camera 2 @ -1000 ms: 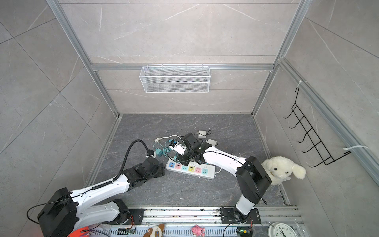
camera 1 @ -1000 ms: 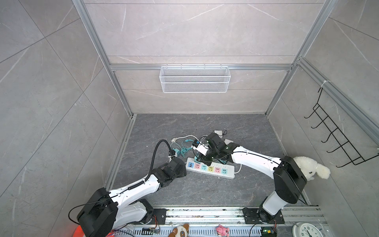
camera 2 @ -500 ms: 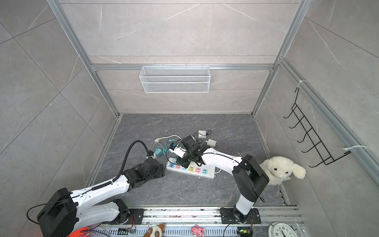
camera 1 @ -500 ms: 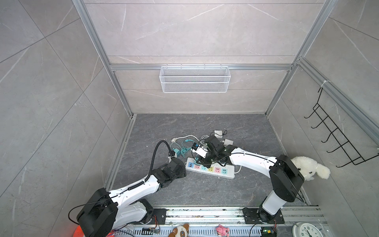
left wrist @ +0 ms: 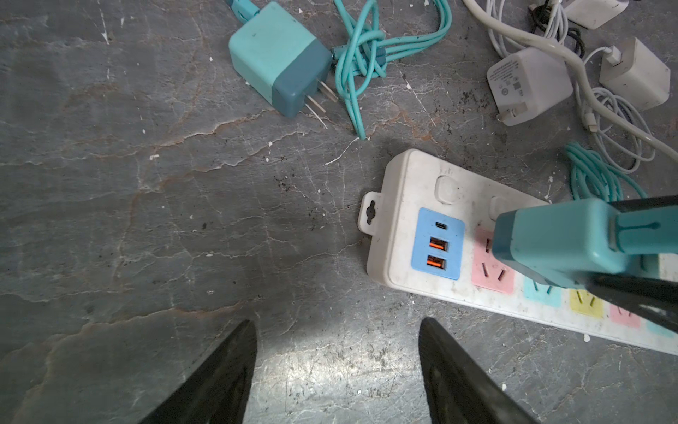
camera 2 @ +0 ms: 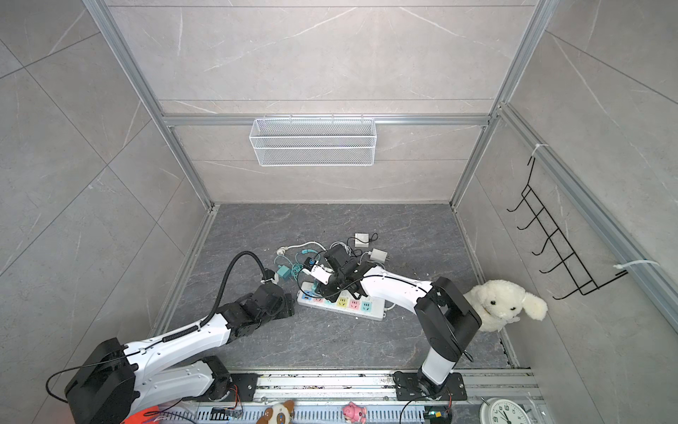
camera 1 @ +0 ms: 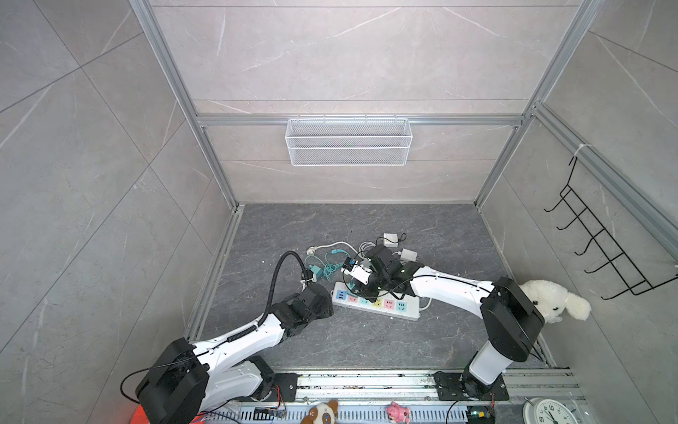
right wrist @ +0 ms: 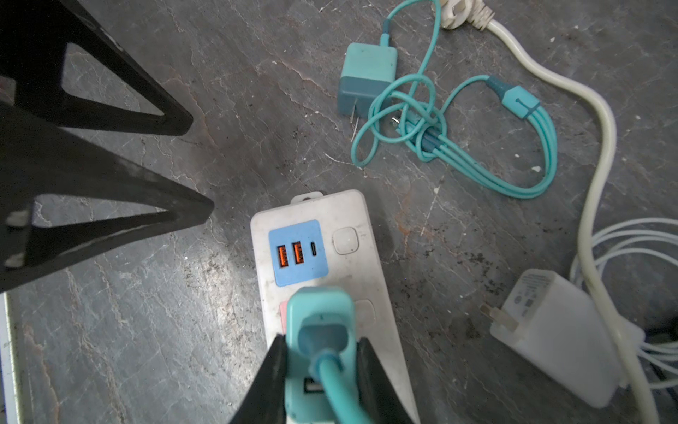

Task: Insert the plug
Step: 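Lower the teal charger toward a pink socket on the power strip with the right gripper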

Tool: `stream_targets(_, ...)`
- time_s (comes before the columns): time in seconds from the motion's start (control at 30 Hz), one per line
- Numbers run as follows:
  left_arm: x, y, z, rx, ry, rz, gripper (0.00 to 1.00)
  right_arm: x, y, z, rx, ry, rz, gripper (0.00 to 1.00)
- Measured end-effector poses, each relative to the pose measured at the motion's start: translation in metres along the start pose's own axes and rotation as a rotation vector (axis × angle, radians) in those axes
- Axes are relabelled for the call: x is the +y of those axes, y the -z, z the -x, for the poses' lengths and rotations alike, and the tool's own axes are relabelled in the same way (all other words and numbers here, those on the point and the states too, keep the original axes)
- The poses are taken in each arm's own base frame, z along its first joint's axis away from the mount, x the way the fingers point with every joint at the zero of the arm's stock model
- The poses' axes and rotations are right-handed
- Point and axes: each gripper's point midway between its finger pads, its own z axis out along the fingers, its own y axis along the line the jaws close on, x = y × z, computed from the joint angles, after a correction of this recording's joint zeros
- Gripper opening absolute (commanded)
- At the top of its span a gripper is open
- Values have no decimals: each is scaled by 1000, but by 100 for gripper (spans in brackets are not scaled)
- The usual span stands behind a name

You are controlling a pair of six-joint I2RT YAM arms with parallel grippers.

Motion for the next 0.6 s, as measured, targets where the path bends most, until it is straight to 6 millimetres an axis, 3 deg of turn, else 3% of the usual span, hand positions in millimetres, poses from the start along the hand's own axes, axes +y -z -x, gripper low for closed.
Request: stream_targets(0.6, -4, 1, 6, -24, -28, -15, 73, 1, 1, -4, 2, 18, -9, 12)
